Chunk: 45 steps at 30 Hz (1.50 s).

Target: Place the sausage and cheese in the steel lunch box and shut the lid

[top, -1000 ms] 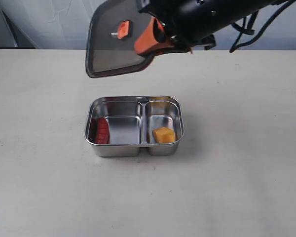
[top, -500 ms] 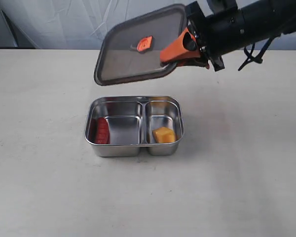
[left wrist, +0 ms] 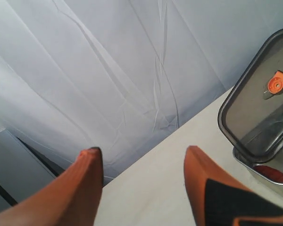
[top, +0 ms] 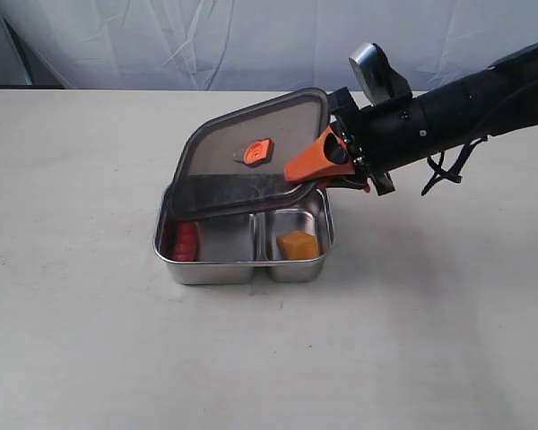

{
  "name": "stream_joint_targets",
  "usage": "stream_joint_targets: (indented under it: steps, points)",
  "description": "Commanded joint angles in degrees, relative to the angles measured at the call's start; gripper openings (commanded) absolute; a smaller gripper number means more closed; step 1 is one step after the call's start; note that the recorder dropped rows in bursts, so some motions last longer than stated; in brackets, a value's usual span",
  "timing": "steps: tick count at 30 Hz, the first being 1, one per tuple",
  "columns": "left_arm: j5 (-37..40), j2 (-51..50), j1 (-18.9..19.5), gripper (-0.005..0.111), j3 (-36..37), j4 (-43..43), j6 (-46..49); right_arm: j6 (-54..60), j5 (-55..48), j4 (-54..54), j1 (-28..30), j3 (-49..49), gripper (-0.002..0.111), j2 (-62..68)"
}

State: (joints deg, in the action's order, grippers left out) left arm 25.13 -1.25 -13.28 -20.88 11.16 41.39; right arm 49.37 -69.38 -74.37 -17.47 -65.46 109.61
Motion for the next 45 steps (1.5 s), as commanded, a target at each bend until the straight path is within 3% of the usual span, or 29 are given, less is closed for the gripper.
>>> stream_joint_targets:
  steps: [1, 33, 45]
  points:
    - [-0.34, 0.48, -0.51, 0.050, -0.12, 0.34, -0.54, 0.80, -0.59, 0.20, -0.89, 0.18, -0.001, -2.24]
    - [-0.34, 0.59, -0.53, 0.050, -0.12, 0.34, -0.54, 1.17, -0.59, 0.04, -3.17, 5.26, -0.001, -2.08]
    - [-0.46, 0.56, -0.53, 0.050, -0.12, 0.34, -0.54, -5.95, -0.59, 7.20, -3.17, -2.74, -0.001, -2.08]
